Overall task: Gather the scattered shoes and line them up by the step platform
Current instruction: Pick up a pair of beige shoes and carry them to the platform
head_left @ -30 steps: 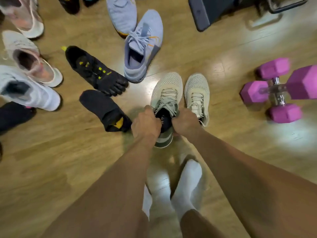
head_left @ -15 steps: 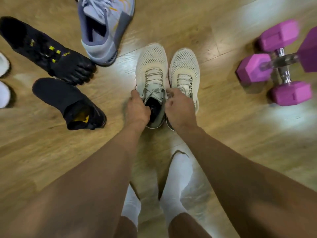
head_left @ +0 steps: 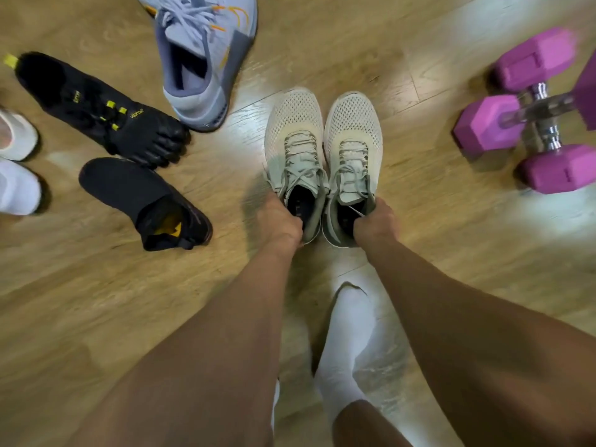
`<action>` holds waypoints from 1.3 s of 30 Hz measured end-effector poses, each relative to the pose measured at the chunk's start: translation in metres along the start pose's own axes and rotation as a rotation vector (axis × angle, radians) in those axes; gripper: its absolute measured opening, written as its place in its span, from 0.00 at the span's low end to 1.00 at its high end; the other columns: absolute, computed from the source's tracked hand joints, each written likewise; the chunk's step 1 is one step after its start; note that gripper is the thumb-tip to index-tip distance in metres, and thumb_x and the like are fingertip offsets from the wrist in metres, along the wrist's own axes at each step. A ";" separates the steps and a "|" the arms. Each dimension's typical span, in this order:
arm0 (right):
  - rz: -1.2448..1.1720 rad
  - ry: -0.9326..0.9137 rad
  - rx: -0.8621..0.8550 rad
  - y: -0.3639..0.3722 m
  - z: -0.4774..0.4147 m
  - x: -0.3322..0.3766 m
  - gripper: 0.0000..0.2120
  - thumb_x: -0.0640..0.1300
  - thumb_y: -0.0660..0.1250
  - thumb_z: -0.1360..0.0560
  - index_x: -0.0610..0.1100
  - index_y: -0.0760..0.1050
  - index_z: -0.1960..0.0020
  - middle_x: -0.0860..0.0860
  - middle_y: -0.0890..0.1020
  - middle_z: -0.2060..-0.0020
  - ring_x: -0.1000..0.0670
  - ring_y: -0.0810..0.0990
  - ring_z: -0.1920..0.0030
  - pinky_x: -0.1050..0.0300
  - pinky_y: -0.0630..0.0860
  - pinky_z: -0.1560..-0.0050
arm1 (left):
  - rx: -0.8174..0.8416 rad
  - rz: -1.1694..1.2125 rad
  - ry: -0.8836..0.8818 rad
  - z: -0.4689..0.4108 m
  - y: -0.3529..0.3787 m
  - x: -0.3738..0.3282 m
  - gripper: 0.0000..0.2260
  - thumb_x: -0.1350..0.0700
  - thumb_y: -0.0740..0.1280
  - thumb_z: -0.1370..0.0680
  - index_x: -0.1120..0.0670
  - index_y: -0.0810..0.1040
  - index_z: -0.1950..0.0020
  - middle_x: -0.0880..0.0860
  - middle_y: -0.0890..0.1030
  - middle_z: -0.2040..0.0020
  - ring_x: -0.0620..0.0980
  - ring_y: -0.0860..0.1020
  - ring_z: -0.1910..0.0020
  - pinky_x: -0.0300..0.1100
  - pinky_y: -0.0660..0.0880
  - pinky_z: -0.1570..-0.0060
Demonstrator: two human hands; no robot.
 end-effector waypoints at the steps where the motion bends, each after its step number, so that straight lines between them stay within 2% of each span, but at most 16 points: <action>1: 0.030 -0.014 -0.017 -0.003 0.004 0.003 0.19 0.35 0.62 0.26 0.41 0.71 0.35 0.42 0.79 0.42 0.41 0.76 0.42 0.55 0.72 0.47 | 0.003 0.036 -0.006 0.002 -0.002 0.000 0.18 0.66 0.67 0.25 0.55 0.71 0.37 0.58 0.77 0.43 0.61 0.80 0.50 0.50 0.82 0.62; 4: 0.106 -0.050 -0.001 -0.018 0.024 0.010 0.16 0.35 0.62 0.27 0.41 0.74 0.39 0.42 0.80 0.47 0.44 0.77 0.52 0.58 0.73 0.55 | 0.006 0.051 -0.032 0.020 -0.020 0.000 0.17 0.67 0.67 0.26 0.56 0.73 0.39 0.59 0.77 0.43 0.62 0.82 0.55 0.52 0.82 0.68; 7: 0.155 -0.052 0.032 -0.046 0.060 0.021 0.15 0.37 0.64 0.28 0.40 0.75 0.41 0.42 0.81 0.51 0.44 0.80 0.56 0.55 0.79 0.59 | 0.028 0.042 -0.047 0.055 -0.050 -0.004 0.14 0.66 0.66 0.25 0.58 0.74 0.39 0.60 0.78 0.43 0.61 0.83 0.65 0.44 0.78 0.79; 11: 0.211 -0.106 0.028 -0.100 0.130 0.059 0.12 0.38 0.64 0.27 0.37 0.73 0.44 0.42 0.79 0.51 0.44 0.75 0.58 0.57 0.72 0.64 | 0.005 0.052 -0.034 0.125 -0.109 -0.025 0.11 0.64 0.63 0.23 0.59 0.74 0.41 0.60 0.79 0.46 0.55 0.81 0.75 0.42 0.77 0.78; 13: 0.237 -0.157 0.017 -0.131 0.171 0.085 0.11 0.38 0.62 0.25 0.37 0.72 0.44 0.43 0.76 0.53 0.44 0.73 0.57 0.56 0.72 0.62 | -0.022 0.062 -0.027 0.162 -0.144 -0.037 0.10 0.64 0.62 0.23 0.59 0.73 0.42 0.59 0.79 0.47 0.54 0.80 0.77 0.42 0.77 0.77; 16: 0.247 -0.226 0.013 -0.178 0.241 0.127 0.08 0.38 0.62 0.25 0.38 0.70 0.47 0.42 0.76 0.52 0.42 0.78 0.53 0.53 0.77 0.56 | -0.058 0.108 -0.031 0.219 -0.203 -0.054 0.10 0.65 0.62 0.25 0.59 0.73 0.45 0.59 0.79 0.51 0.59 0.82 0.70 0.44 0.79 0.76; 18: 0.278 -0.291 -0.008 -0.210 0.294 0.157 0.06 0.39 0.63 0.26 0.40 0.71 0.49 0.40 0.80 0.49 0.40 0.80 0.49 0.52 0.77 0.54 | -0.102 0.157 -0.043 0.262 -0.249 -0.065 0.09 0.65 0.63 0.27 0.60 0.74 0.48 0.60 0.79 0.55 0.60 0.82 0.67 0.48 0.81 0.71; 21: 0.285 -0.386 -0.030 -0.257 0.379 0.200 0.12 0.40 0.64 0.26 0.37 0.74 0.44 0.38 0.80 0.45 0.39 0.79 0.44 0.52 0.76 0.48 | -0.159 0.216 0.017 0.318 -0.316 -0.079 0.10 0.62 0.63 0.30 0.58 0.75 0.50 0.58 0.81 0.56 0.57 0.82 0.69 0.47 0.81 0.64; 24: 0.280 -0.486 -0.040 -0.299 0.461 0.240 0.12 0.43 0.65 0.26 0.41 0.75 0.45 0.41 0.81 0.45 0.40 0.80 0.45 0.54 0.75 0.52 | -0.222 0.278 0.026 0.363 -0.374 -0.077 0.15 0.57 0.63 0.37 0.54 0.77 0.51 0.59 0.82 0.52 0.63 0.83 0.59 0.55 0.81 0.58; 28: 0.322 -0.642 -0.103 -0.338 0.553 0.281 0.13 0.43 0.66 0.26 0.40 0.76 0.43 0.41 0.79 0.43 0.39 0.78 0.42 0.54 0.73 0.52 | -0.353 0.326 0.047 0.467 -0.465 -0.079 0.12 0.61 0.65 0.29 0.59 0.78 0.47 0.59 0.82 0.48 0.61 0.81 0.49 0.46 0.78 0.51; 30: 0.346 -0.717 -0.123 -0.346 0.592 0.295 0.13 0.43 0.68 0.27 0.40 0.77 0.45 0.41 0.80 0.45 0.39 0.78 0.44 0.54 0.72 0.56 | -0.419 0.363 0.051 0.499 -0.499 -0.067 0.13 0.62 0.64 0.28 0.58 0.78 0.44 0.59 0.81 0.46 0.60 0.81 0.49 0.44 0.78 0.54; 31: 0.351 -0.753 -0.120 -0.346 0.612 0.301 0.12 0.43 0.68 0.28 0.40 0.77 0.46 0.42 0.81 0.47 0.39 0.79 0.46 0.54 0.72 0.57 | -0.436 0.391 0.053 0.514 -0.513 -0.061 0.13 0.62 0.63 0.28 0.58 0.78 0.44 0.59 0.81 0.47 0.60 0.82 0.54 0.45 0.80 0.56; 33: 0.367 -0.830 -0.100 -0.343 0.651 0.310 0.11 0.42 0.67 0.28 0.39 0.77 0.47 0.42 0.81 0.49 0.39 0.79 0.48 0.54 0.71 0.58 | -0.475 0.459 0.049 0.543 -0.540 -0.046 0.12 0.63 0.63 0.28 0.57 0.78 0.47 0.56 0.81 0.51 0.57 0.82 0.67 0.46 0.81 0.69; 36: 0.406 -0.949 -0.085 -0.333 0.710 0.319 0.12 0.41 0.66 0.29 0.38 0.78 0.47 0.41 0.81 0.48 0.38 0.78 0.46 0.53 0.73 0.54 | -0.560 0.458 0.026 0.585 -0.575 -0.016 0.11 0.62 0.63 0.25 0.59 0.77 0.44 0.56 0.79 0.51 0.46 0.71 0.78 0.34 0.66 0.87; 37: 0.418 -0.991 -0.083 -0.329 0.728 0.322 0.12 0.41 0.66 0.29 0.38 0.78 0.47 0.40 0.81 0.47 0.38 0.78 0.45 0.53 0.74 0.52 | -0.587 0.480 0.018 0.596 -0.585 -0.003 0.11 0.62 0.63 0.24 0.59 0.76 0.42 0.57 0.79 0.48 0.44 0.68 0.77 0.31 0.59 0.90; 39: 0.454 -1.070 -0.061 -0.313 0.764 0.327 0.13 0.41 0.66 0.28 0.37 0.77 0.46 0.39 0.81 0.46 0.38 0.78 0.44 0.53 0.74 0.51 | -0.619 0.516 -0.003 0.614 -0.602 0.023 0.12 0.63 0.62 0.23 0.60 0.76 0.41 0.58 0.79 0.45 0.44 0.67 0.77 0.30 0.59 0.90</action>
Point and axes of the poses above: each hand's wrist, its own z-axis away from the middle knuckle, its own y-axis out of the palm, x = y × z, the point moved 6 cm from there along -z, towards the middle knuckle
